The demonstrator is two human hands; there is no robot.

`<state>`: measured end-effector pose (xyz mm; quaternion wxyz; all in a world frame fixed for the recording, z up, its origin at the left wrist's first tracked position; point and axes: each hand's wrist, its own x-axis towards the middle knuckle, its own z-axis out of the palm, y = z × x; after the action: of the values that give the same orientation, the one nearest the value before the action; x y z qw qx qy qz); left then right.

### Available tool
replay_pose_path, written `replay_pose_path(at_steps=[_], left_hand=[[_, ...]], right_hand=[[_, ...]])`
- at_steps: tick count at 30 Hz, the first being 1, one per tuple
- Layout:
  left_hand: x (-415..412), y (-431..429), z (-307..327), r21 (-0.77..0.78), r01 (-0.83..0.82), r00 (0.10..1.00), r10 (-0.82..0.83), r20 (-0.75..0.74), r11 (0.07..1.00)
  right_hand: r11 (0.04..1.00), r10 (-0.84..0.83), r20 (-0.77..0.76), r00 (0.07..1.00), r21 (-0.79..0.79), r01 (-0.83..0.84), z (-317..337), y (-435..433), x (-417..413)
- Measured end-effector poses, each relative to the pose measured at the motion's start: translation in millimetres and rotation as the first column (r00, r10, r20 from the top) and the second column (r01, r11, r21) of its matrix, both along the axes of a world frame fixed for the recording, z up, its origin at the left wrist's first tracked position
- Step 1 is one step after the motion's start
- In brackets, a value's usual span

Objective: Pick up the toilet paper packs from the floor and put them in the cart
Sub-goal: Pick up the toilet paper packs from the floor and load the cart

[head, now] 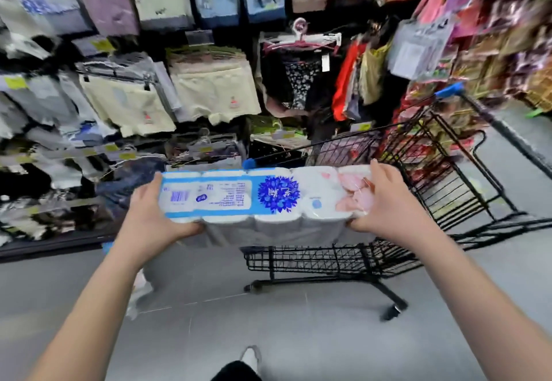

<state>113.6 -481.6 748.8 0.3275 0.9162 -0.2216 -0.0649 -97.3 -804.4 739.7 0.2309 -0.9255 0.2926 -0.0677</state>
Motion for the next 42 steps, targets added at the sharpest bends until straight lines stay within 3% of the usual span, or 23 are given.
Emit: replay_pose_path(at_steps=[13,20,23,31,42], left_hand=[[61.9,-140.1,-37.1,0.018,0.204,0.979,-0.205,0.021,0.979],[85.5,-192.8,-72.4,0.059,0.307,0.949,-0.301,-0.088,0.950],[89.7,-207.0,-101.0,0.045,0.252,0.949,-0.238,-0.207,0.967],[70.5,-242.0,-172.1,0.182,0.089,0.923,-0.012,-0.385,0.979],[54.9,-260.9,-237.0,0.413,0.039,0.845,0.190,-0.500,0.910]], right_hand=[[0.981,-0.190,-0.118,0.975,0.020,0.194,-33.9,-102.4,26.4],[0.968,-0.227,-0.200,0.953,0.062,0.243,-69.5,-145.1,41.5],[0.967,-0.219,-0.248,0.944,0.074,0.244,-91.0,-164.3,44.5],[0.968,-0.126,-0.351,0.928,0.160,0.192,-159.0,-216.9,49.5],[0.940,-0.021,-0.453,0.891,0.295,0.172,-244.4,-236.4,46.4]])
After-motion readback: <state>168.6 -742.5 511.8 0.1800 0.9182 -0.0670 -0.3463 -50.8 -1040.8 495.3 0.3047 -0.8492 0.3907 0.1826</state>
